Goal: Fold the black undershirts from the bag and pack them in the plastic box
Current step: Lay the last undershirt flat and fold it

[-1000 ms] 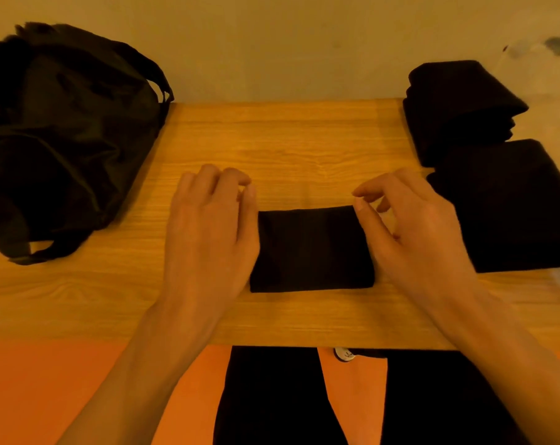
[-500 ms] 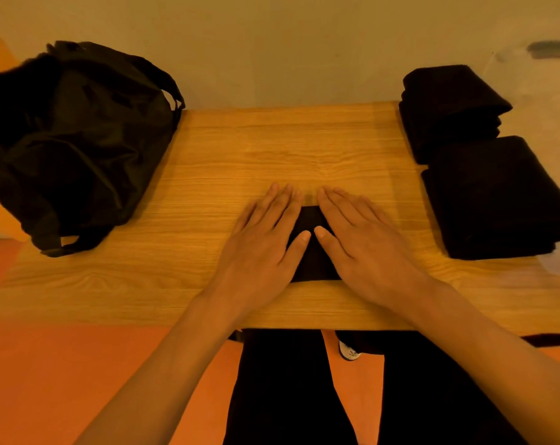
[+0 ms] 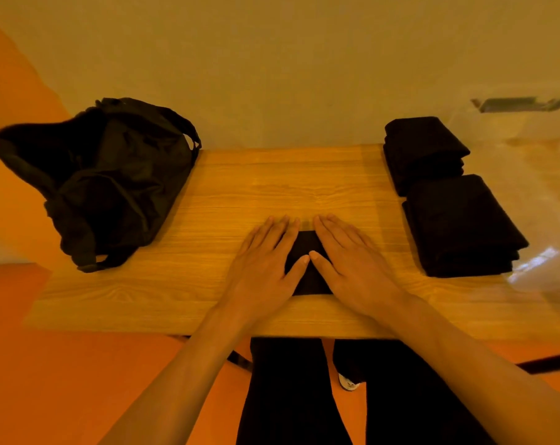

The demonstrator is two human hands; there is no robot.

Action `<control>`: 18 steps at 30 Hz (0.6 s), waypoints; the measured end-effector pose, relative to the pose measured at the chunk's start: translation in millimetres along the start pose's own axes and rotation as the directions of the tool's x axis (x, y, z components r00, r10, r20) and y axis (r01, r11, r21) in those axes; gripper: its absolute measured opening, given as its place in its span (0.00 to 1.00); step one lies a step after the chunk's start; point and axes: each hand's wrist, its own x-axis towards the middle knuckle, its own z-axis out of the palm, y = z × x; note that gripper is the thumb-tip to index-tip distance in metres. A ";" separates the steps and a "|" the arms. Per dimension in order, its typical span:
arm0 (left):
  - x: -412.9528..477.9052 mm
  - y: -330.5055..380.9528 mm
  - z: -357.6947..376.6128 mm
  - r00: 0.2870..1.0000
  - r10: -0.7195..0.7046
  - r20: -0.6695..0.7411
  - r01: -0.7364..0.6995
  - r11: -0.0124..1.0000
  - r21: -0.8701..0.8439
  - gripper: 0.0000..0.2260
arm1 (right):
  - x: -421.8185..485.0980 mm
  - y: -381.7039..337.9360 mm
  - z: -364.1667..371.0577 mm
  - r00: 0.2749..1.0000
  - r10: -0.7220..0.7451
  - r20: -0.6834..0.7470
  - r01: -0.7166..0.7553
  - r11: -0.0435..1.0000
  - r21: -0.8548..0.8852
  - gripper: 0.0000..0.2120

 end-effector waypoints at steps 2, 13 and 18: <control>0.2 0.5 0.4 1.000 -0.020 -0.002 0.020 1.000 0.007 0.35 | -0.4 0.7 -0.3 1.000 0.005 0.003 -0.005 1.000 0.007 0.30; 0.6 5.0 -7.2 0.998 -0.059 0.028 0.058 0.998 0.015 0.30 | 0.1 -2.0 -4.6 0.999 0.023 0.025 -0.024 0.999 0.024 0.32; 0.0 6.9 -8.6 0.993 -0.095 0.071 0.093 0.995 0.028 0.30 | -1.9 -1.7 -5.9 0.999 0.034 0.040 -0.035 0.999 0.038 0.33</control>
